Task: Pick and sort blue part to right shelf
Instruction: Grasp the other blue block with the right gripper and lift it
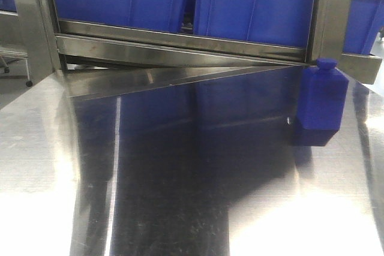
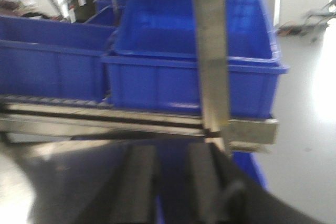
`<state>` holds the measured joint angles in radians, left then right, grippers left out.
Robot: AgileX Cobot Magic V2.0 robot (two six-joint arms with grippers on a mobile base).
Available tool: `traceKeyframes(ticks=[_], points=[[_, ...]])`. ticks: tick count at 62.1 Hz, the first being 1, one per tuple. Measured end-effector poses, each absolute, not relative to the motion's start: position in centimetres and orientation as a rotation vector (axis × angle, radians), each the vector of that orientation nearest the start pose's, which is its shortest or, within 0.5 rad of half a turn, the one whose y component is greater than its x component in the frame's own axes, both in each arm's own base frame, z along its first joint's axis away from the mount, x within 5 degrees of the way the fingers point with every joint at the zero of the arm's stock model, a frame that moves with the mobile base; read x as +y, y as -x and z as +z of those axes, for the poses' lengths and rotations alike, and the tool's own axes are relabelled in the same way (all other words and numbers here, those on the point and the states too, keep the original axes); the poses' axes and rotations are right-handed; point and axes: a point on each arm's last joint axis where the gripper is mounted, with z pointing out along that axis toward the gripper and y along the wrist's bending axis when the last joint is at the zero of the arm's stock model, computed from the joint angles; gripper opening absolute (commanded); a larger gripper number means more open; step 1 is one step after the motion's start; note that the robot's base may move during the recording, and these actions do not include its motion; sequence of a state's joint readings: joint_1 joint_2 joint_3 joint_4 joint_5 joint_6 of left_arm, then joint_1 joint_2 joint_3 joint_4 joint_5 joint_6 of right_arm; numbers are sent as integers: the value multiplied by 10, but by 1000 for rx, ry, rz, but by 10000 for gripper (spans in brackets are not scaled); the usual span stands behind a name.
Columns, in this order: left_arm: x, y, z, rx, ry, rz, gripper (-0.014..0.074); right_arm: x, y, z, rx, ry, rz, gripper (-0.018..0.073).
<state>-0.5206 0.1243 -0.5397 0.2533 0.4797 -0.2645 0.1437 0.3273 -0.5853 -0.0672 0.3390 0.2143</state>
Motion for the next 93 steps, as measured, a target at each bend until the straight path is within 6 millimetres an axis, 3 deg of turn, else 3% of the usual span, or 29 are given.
traceKeyframes(ticks=[3, 14, 27, 40, 49, 61, 77, 93], points=[[-3, -26, 340, 1518, -279, -351, 294, 12, -72, 372, 1601, 6, 261, 615], [-2, -26, 340, 1513, -283, -334, 294, 39, -113, 395, 1807, 165, 341, 601], [-1, -26, 341, 1505, -287, -322, 294, 78, -169, 391, 2052, 300, 333, 601], [-2, -26, 341, 1497, -288, -322, 294, 89, -222, 389, 2366, 151, 276, 594], [-2, -26, 341, 1495, -288, -323, 294, 86, -265, 370, 2599, 46, 167, 594], [-2, -26, 341, 1495, -288, -323, 294, 91, -310, 344, 2708, 30, 106, 594], [-2, -26, 341, 1495, -288, -323, 294, 102, -344, 288, 2860, 54, 45, 594], [-2, -26, 341, 1495, -288, -323, 294, 109, -366, 239, 2943, 65, 12, 593]])
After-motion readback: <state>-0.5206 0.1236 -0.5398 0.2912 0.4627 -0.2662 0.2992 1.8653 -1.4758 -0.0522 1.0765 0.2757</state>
